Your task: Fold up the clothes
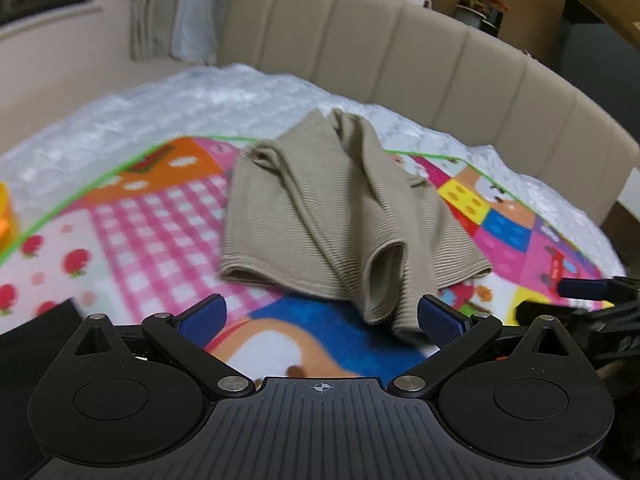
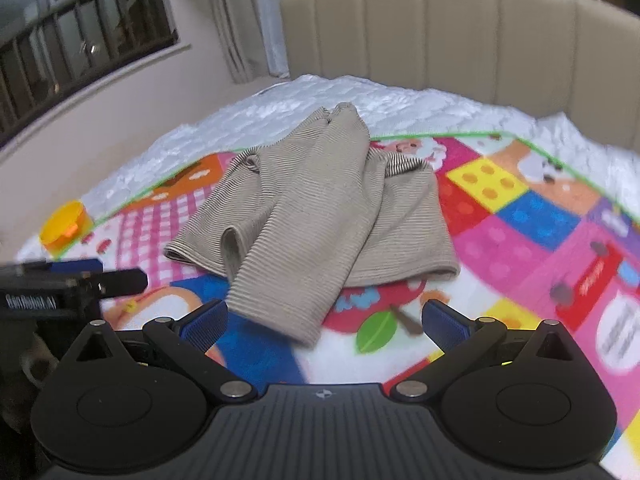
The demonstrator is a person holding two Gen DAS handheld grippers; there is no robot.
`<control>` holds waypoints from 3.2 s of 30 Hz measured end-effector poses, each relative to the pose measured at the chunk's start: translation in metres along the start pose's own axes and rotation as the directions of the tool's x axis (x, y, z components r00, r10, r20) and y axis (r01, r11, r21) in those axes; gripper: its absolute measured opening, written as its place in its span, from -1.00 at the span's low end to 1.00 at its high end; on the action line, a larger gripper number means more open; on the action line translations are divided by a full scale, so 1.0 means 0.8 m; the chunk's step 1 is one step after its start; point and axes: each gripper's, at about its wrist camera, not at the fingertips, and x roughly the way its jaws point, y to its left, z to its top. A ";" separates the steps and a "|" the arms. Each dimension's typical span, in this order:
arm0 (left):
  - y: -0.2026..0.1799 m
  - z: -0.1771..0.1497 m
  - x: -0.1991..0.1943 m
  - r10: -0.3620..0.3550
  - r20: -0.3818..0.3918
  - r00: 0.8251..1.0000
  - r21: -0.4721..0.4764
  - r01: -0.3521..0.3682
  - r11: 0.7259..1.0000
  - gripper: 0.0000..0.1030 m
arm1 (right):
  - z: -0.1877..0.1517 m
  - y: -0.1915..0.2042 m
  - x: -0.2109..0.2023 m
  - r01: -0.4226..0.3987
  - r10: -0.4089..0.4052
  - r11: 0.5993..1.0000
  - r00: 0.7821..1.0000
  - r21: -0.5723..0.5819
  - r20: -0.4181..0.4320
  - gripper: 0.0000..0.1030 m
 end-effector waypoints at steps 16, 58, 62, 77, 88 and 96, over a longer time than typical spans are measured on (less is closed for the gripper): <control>0.069 0.113 0.181 0.053 -0.209 0.976 -0.122 -0.080 0.989 1.00 | 0.114 -0.088 0.202 0.009 0.024 0.972 0.990 0.233 -0.136 1.00; 0.029 0.066 0.181 0.030 -0.518 0.855 0.117 0.037 0.992 0.01 | 0.075 -0.055 0.208 -0.037 0.055 0.998 0.912 0.051 -0.407 0.08; 0.014 0.028 0.147 -0.007 -0.576 0.818 0.124 0.095 0.988 0.02 | 0.050 -0.053 0.174 -0.037 0.045 0.999 0.890 0.028 -0.454 0.08; -0.015 0.035 0.035 -0.211 -0.467 0.859 0.125 0.300 0.946 0.57 | -0.001 -0.013 0.007 -0.228 0.186 0.966 0.941 -0.122 -0.283 0.18; -0.043 0.030 0.024 -0.010 -0.365 0.931 0.448 0.185 0.875 -0.60 | -0.045 0.092 -0.010 -0.369 0.145 0.798 0.885 -0.476 -0.443 0.39; 0.032 0.110 0.029 0.082 -0.181 0.980 0.317 -0.020 0.948 -0.89 | -0.049 0.105 0.011 -0.353 0.121 0.798 0.888 -0.489 -0.444 0.40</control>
